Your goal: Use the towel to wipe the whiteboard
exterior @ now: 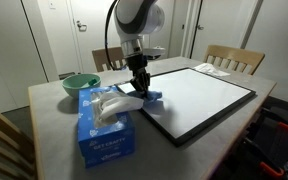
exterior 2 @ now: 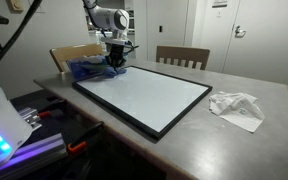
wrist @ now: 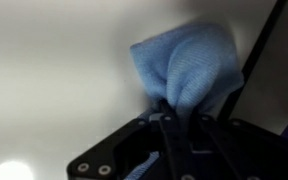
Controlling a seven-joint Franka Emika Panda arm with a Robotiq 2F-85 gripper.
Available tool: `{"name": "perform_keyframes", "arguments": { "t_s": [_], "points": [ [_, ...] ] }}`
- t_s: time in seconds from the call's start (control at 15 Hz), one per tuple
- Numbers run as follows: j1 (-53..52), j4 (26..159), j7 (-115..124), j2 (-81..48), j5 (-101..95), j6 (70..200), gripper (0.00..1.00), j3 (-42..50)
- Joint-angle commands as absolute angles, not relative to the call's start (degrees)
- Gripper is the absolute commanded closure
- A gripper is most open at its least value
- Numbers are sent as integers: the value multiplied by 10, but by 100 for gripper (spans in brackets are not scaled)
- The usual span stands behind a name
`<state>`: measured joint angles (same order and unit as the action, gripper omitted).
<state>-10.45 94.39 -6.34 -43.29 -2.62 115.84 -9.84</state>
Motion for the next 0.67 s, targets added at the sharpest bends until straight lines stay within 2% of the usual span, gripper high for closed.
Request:
{"name": "perform_keyframes", "arguments": {
  "t_s": [0.0, 0.6],
  "points": [
    [-123, 939, -48, -441, -27, 1152, 96, -97],
    [-155, 1012, 3, -403, -30, 1175, 96, -94]
  ]
}}
